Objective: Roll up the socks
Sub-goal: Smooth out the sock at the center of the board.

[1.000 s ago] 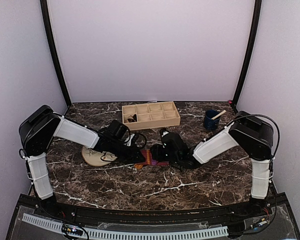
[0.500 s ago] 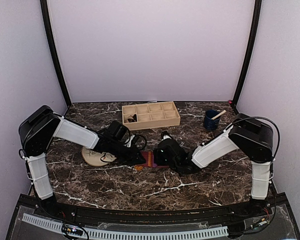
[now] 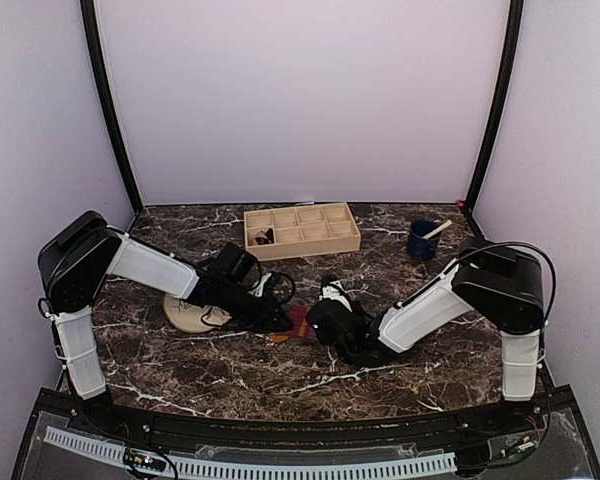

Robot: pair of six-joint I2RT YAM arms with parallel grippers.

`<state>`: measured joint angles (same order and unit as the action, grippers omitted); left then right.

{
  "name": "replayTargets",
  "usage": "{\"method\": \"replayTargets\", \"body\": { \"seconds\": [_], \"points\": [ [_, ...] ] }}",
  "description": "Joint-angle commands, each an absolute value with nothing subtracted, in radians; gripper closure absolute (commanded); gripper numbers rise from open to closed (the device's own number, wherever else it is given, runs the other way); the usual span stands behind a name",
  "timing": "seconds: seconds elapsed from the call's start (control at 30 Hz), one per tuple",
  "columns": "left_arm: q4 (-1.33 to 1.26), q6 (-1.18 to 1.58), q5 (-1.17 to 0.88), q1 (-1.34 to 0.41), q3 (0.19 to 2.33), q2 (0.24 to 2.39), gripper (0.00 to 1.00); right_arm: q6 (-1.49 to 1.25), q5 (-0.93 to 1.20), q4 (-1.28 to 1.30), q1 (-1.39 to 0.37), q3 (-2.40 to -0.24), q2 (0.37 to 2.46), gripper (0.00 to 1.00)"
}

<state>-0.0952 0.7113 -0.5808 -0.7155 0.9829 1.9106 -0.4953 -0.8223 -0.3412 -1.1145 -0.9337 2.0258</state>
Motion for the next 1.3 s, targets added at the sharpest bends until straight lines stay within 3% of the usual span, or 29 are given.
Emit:
{"method": "replayTargets", "body": {
  "seconds": [0.0, 0.47, 1.27],
  "points": [
    [0.003, 0.707, -0.596, -0.722, 0.968, 1.932, 0.79, -0.416, -1.000, -0.237, -1.129, -0.865, 2.094, 0.36],
    [0.005, 0.713, -0.604, -0.721, 0.958, 1.944, 0.79, -0.364, -1.139, -0.417, -1.147, -0.747, 2.092, 0.35],
    [-0.002, 0.721, -0.584, -0.721, 0.929, 1.928, 0.79, -0.369, -1.143, -0.468, -1.123, -0.681, 2.018, 0.35]
  ]
}}
